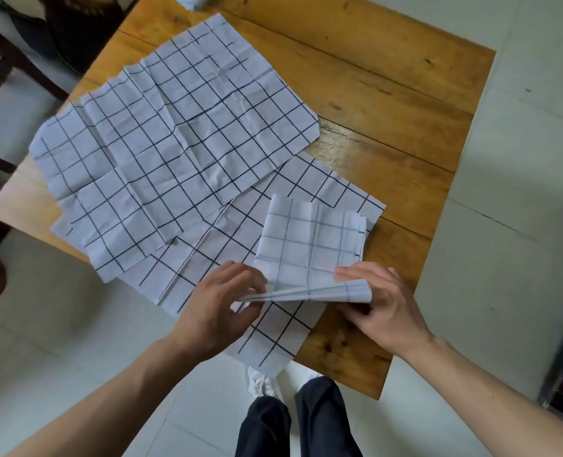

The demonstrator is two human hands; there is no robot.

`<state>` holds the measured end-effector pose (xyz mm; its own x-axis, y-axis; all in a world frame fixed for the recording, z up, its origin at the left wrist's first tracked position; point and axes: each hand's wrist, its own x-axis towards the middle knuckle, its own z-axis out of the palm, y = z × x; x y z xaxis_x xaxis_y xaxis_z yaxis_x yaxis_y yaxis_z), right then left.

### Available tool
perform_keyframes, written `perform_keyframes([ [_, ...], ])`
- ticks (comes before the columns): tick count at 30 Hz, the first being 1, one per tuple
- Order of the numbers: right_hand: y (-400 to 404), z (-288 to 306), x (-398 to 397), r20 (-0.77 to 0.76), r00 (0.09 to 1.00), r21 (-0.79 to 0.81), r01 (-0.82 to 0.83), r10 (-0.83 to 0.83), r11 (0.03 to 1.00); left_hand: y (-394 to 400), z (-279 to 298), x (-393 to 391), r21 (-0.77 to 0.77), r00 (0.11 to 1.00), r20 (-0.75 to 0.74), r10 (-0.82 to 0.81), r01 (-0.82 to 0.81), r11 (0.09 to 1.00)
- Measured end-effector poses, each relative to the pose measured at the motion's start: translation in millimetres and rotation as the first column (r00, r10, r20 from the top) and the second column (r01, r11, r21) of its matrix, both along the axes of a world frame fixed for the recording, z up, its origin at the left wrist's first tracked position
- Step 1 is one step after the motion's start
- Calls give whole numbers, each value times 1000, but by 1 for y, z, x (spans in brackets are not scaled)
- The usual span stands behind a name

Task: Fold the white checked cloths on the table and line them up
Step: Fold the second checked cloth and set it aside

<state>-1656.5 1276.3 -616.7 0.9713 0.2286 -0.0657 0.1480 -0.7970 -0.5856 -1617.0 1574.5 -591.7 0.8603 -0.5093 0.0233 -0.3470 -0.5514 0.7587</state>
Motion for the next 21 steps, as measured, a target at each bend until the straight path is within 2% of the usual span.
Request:
perform_keyframes([
  [3,2,-2,-5,-25,999,-9,36,-36,999,2,-4,10,41,999,4,-41,41,998],
  [8,2,-7,-8,20,999,-30,28,-28,999,9,-24,28,215,984,47,-170,156,964],
  [11,2,-5,-9,40,999,-13,2,-1,1000,12,-31,34,261,971,101,-218,186,947],
  [16,3,-10,-9,70,997,-16,27,-26,1000,6,-27,34,258,962,193,-193,140,956],
  [21,9,-12,-9,131,981,-18,144,-141,989,6,-30,41,214,982,129,-141,111,970],
])
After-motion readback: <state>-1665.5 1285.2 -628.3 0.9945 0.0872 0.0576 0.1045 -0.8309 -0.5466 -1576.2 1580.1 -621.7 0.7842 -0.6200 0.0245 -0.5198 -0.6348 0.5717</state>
